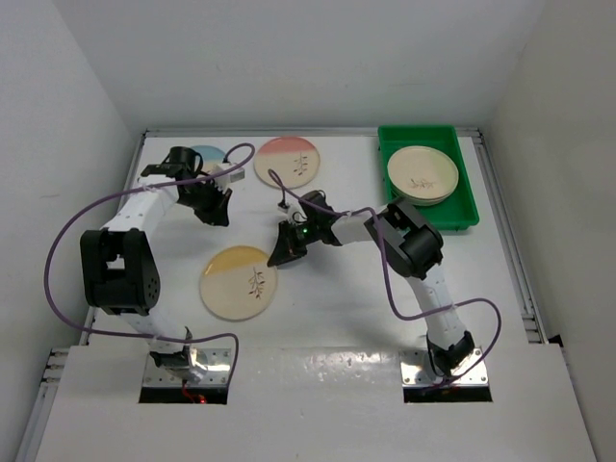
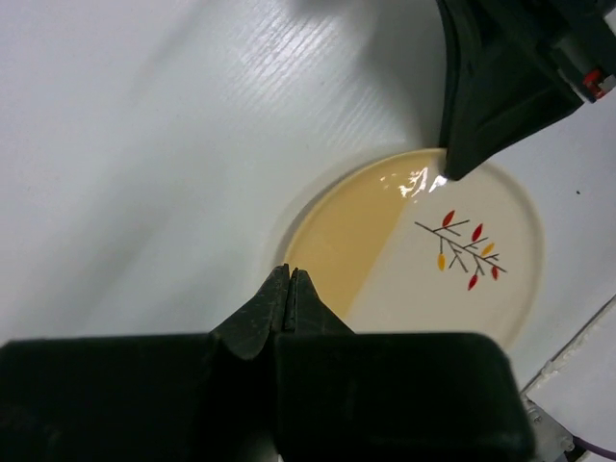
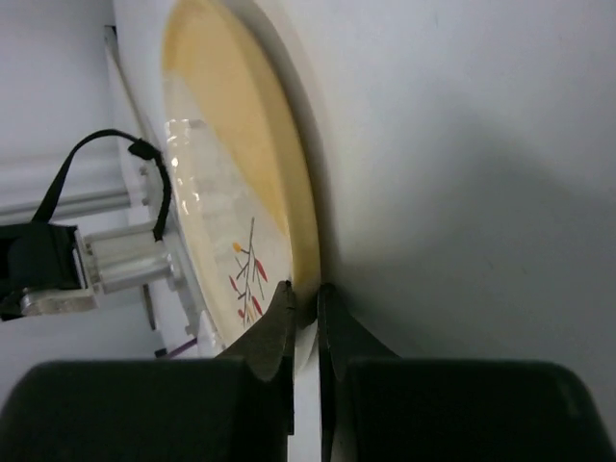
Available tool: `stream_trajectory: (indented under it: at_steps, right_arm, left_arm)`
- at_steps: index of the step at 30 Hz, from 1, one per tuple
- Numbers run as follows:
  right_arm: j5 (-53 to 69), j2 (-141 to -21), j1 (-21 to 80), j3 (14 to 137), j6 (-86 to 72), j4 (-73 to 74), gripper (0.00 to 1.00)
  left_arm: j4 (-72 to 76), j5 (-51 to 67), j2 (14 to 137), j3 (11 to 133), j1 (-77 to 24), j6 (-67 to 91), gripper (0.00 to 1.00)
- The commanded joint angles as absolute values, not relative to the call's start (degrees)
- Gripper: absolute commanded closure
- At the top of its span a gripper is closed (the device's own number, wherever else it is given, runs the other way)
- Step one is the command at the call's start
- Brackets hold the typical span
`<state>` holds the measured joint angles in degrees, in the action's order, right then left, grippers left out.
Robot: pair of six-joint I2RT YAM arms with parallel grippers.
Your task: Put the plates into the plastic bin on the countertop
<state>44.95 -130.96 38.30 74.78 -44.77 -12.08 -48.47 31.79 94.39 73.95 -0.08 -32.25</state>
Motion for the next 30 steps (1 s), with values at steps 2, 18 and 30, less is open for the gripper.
stream_trajectory:
  at_steps: [2, 18, 30]
  right_arm:
    - [49.3, -121.5, 34.2, 72.8, -50.5, -22.8, 1.0]
    - [33.9, -99.2, 4.2, 61.2, -65.9, -31.7, 1.0]
    - [12.4, -93.6, -19.3, 46.0, -73.3, -33.9, 1.0]
  left_arm:
    - [-47.5, 30.8, 94.0, 75.1, 0.3, -31.4, 1.0]
    - [-47.5, 28.3, 94.5, 81.0, 9.6, -27.9, 0.97]
    - [-47.5, 28.3, 95.5, 80.5, 10.1, -27.9, 0.96]
